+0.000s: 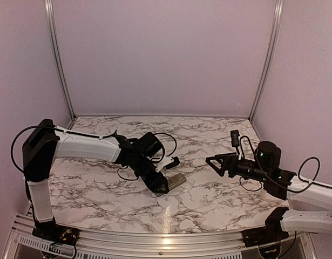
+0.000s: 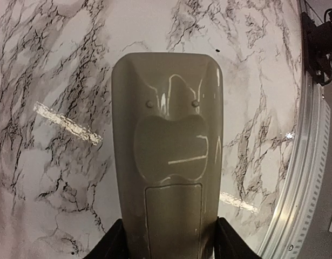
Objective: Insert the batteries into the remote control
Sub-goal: Pick up the remote control from the center of the board, then pass from the left arm to the right
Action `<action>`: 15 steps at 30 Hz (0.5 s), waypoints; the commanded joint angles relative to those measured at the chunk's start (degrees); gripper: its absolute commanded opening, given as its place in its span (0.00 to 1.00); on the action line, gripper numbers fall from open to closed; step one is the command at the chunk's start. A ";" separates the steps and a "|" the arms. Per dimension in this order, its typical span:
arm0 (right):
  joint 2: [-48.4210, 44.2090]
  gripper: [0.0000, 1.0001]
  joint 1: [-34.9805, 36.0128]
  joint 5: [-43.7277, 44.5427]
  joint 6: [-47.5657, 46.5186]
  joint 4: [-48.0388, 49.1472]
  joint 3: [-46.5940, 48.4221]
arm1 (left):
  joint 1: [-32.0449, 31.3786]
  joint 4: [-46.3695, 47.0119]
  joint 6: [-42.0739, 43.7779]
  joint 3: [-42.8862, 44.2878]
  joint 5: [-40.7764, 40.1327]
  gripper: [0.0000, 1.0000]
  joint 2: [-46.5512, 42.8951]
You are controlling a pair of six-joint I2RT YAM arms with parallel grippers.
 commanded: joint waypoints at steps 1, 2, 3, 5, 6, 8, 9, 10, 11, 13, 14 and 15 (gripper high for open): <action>5.32 0.83 -0.41 -9.44 -0.92 6.26 4.59 | 0.44 14.10 -0.51 -4.12 11.40 0.19 -9.90; 6.49 0.82 -0.36 -10.96 -0.84 7.41 5.25 | 0.85 15.94 -1.93 -5.26 12.73 0.19 -11.25; 7.53 0.82 -0.32 -12.43 -0.60 8.49 5.83 | 1.25 18.13 -2.94 -6.26 14.27 0.19 -12.55; 9.22 0.82 -0.17 -15.06 -0.04 11.00 6.94 | 2.10 23.29 -5.04 -8.60 17.66 0.19 -15.10; 9.93 0.82 0.02 -16.19 0.48 12.01 7.54 | 2.57 26.73 -6.69 -9.73 19.57 0.19 -16.23; 11.47 0.83 0.62 -18.57 1.45 14.41 8.84 | 3.19 32.48 -8.95 -11.66 21.85 0.19 -18.05; 12.24 0.83 1.05 -19.67 1.90 15.47 9.57 | 3.47 34.88 -10.07 -12.41 23.07 0.19 -18.65; 12.99 0.83 1.69 -20.60 2.18 16.51 10.32 | 3.59 37.19 -11.24 -13.14 24.12 0.19 -19.15; 13.71 0.83 2.34 -21.48 2.56 17.47 11.04 | 3.54 39.27 -12.30 -13.76 25.03 0.19 -19.51; 15.20 0.82 3.97 -22.88 3.17 19.65 12.36 | 3.64 42.56 -13.97 -15.01 26.24 0.19 -20.09; 16.13 0.82 5.27 -23.39 3.31 20.40 13.33 | 3.69 44.20 -14.63 -15.60 26.83 0.19 -20.36; 16.89 0.81 6.21 -23.75 3.25 20.92 14.04 | 3.69 45.93 -15.47 -16.32 27.32 0.19 -20.75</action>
